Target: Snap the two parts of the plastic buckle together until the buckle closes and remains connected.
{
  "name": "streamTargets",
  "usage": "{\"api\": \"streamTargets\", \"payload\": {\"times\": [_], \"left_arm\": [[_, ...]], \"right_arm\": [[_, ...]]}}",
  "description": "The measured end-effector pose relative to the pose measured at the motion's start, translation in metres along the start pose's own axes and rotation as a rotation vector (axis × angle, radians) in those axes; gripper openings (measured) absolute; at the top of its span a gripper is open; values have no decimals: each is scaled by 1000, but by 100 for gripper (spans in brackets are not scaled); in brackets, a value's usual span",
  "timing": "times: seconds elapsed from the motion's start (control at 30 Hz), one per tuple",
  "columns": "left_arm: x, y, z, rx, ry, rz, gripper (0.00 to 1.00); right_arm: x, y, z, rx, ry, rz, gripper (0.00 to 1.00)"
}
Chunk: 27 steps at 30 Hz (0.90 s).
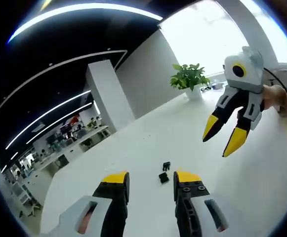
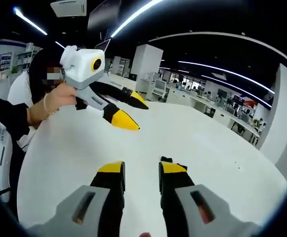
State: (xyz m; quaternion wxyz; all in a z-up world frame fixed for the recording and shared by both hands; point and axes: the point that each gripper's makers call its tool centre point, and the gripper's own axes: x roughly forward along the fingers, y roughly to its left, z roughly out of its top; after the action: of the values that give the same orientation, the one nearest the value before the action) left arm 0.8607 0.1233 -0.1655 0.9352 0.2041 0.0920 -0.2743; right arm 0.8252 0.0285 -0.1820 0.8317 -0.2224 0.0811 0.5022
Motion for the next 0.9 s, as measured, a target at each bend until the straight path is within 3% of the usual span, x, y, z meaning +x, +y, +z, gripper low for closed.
{"api": "streamTargets", "payload": {"times": [0.47,0.9], "left_arm": [[27,-4,-5,-23,28,-55,35],[52,-6,-16,-41,60,-92,33]], "right_arm": [[11,-10,3,21,-56,1,27],[6,-20,6,49,-101,-12,27]]}}
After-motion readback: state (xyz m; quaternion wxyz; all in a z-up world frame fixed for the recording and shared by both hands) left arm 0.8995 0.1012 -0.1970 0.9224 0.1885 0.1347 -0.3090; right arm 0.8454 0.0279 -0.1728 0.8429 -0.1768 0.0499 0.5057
